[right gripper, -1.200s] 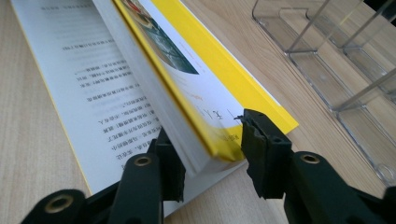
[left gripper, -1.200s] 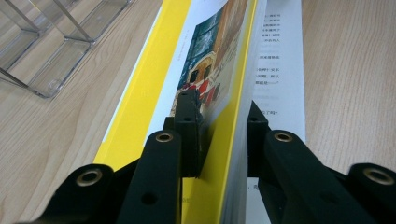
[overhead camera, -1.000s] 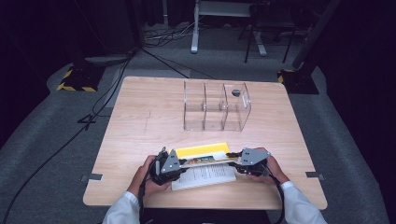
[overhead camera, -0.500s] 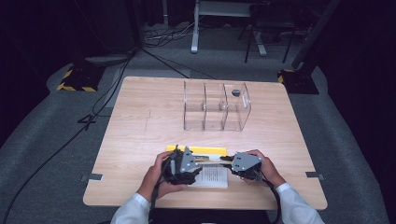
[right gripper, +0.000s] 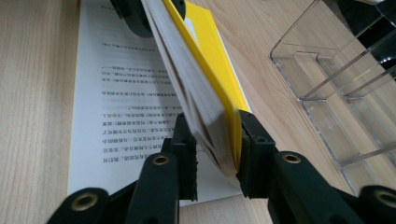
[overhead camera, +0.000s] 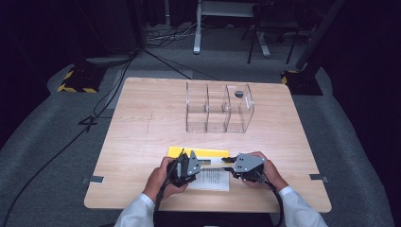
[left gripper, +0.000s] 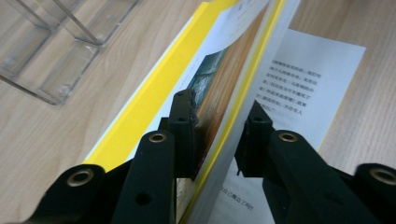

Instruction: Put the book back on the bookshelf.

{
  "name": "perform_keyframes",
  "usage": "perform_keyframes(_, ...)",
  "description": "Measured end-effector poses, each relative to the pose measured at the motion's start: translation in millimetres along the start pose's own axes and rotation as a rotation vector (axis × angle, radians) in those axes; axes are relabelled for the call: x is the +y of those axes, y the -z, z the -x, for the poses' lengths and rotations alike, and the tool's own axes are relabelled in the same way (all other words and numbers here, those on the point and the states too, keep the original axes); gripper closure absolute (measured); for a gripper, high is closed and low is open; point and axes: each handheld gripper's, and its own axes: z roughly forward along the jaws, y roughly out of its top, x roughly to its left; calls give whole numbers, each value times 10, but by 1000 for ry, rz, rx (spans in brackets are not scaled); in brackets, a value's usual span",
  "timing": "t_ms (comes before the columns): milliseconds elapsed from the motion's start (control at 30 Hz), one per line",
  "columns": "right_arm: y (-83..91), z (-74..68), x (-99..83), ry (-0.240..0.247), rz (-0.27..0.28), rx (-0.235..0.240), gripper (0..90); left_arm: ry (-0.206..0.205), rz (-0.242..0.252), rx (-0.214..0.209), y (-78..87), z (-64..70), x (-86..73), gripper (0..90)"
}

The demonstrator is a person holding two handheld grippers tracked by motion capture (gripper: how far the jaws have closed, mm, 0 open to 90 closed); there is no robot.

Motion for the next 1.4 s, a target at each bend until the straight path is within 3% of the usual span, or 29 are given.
perform_keyframes(100, -19, 35, -58, -17, 1, -3, 656, 9, 11, -5, 3, -19, -24, 729)
perform_keyframes(133, -10, 109, -153, -74, 54, 34, 705, 16, 14, -10, 8, -33, -30, 734)
perform_keyframes(167, -10, 109, -153, -74, 54, 34, 705, 16, 19, -16, 11, -45, -36, 734)
perform_keyframes(200, 17, 145, -178, -97, 94, 59, 727, 22, 26, -21, 27, -63, -45, 734)
perform_keyframes(333, 79, 83, -59, -15, 73, 18, 770, 54, 54, -34, 59, -102, -61, 709)
perform_keyframes(500, 266, 118, 135, 8, 120, 10, 802, 60, 61, 2, 55, -101, -18, 680)
perform_keyframes(667, 438, 155, 410, 56, 101, -13, 811, 83, 103, -9, 100, -140, 41, 674)
perform_keyframes(733, 463, 162, 450, 62, 101, -15, 810, 74, 111, -4, 109, -134, 68, 678)
perform_keyframes(800, 549, 190, 602, 78, 98, -14, 812, 63, 119, 1, 107, -109, 115, 681)
perform_keyframes(867, 590, 196, 695, 101, 83, -14, 812, 46, 138, -21, 112, -92, 142, 641)
perform_keyframes(1000, 613, 209, 792, 122, 63, -17, 802, 48, 181, -16, 136, -95, 139, 732)
perform_keyframes(1167, 616, 222, 809, 85, 71, -11, 752, 56, 214, -31, 119, -131, 99, 763)
perform_keyframes(1233, 653, 236, 791, 60, 94, -20, 663, 81, 233, -56, 116, -173, 72, 768)
perform_keyframes(1267, 653, 236, 791, 60, 94, -20, 663, 81, 233, -56, 116, -173, 72, 770)
perform_keyframes(1300, 707, 247, 766, 49, 115, -57, 539, 86, 243, -60, 126, -188, 55, 770)
perform_keyframes(1400, 863, 331, 630, -23, 151, -129, 478, 101, 260, -71, 150, -222, 21, 770)
